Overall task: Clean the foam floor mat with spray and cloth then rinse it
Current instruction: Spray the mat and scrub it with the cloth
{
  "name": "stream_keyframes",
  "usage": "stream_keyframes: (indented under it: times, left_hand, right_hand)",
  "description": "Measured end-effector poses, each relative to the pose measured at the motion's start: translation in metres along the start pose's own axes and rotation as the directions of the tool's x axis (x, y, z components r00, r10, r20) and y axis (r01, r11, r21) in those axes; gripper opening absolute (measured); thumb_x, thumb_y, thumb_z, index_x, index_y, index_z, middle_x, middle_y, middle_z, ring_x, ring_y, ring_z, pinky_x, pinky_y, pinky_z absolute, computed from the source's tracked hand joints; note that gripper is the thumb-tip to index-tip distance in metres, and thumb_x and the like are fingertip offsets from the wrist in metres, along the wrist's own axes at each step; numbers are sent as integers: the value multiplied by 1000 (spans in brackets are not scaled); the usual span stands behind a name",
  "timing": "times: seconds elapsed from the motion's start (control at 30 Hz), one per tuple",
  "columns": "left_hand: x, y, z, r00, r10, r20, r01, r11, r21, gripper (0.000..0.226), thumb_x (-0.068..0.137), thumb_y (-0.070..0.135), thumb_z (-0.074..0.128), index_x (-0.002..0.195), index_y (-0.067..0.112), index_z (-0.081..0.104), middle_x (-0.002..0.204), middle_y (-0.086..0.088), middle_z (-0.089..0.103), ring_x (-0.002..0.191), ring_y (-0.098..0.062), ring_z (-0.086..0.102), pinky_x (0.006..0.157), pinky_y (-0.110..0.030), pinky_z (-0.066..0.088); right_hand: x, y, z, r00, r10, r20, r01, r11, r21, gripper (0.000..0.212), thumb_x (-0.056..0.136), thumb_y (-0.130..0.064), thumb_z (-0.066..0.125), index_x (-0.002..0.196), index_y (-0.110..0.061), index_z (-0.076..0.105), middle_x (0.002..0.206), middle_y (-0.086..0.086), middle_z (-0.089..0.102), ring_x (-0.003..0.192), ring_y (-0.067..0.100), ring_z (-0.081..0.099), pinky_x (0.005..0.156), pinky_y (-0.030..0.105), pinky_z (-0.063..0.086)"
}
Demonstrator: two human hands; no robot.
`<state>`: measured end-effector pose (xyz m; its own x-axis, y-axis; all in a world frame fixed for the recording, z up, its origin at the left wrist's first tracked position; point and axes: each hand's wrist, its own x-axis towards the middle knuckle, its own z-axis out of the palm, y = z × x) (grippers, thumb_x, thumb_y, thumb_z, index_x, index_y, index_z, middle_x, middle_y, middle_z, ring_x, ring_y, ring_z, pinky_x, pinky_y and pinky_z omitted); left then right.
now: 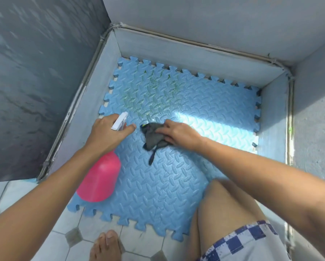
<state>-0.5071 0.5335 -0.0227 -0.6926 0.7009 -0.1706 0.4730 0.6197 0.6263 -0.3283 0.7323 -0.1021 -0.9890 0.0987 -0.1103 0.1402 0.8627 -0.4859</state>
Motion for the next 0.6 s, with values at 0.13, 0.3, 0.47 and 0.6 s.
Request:
stream_keyframes:
  times: [0.13,0.3,0.47,0.6]
  left_hand:
    - [3,1,0,997,-54,-53,56,998,38,55,76,58,60,55,9,47,52,-10,54,56,-29,55,56,-39,45]
    - [4,7,-9,981,-83,-173,93,994,50,61,84,55,63,53,6,42,50,-17,50,55,-38,54,55,-43,45]
    - [17,8,-18,971,-119,-206,117,993,-20,58,84,58,62,61,4,58,56,-15,61,60,-34,60,63,-43,52]
    - [20,11,-19,954,-152,-259,155,988,-7,57,83,57,60,61,4,56,58,-16,63,61,-36,64,64,-48,55]
  right_hand:
    - [-13,103,-53,705,642,-302,-662,748,47,31,101,-34,51,129,-22,57,114,10,51,96,36,59,82,35,43]
    - [-27,145,-65,386,866,-316,-886,444,135,39,103,-34,49,133,-10,53,132,24,47,106,47,57,89,43,46]
    - [-20,140,-62,347,884,-313,-908,400,123,39,104,-33,45,136,-10,49,135,24,44,105,51,57,87,46,48]
    - [-20,143,-64,384,875,-293,-902,423,81,39,104,-33,45,134,-8,50,132,24,46,103,49,58,85,43,46]
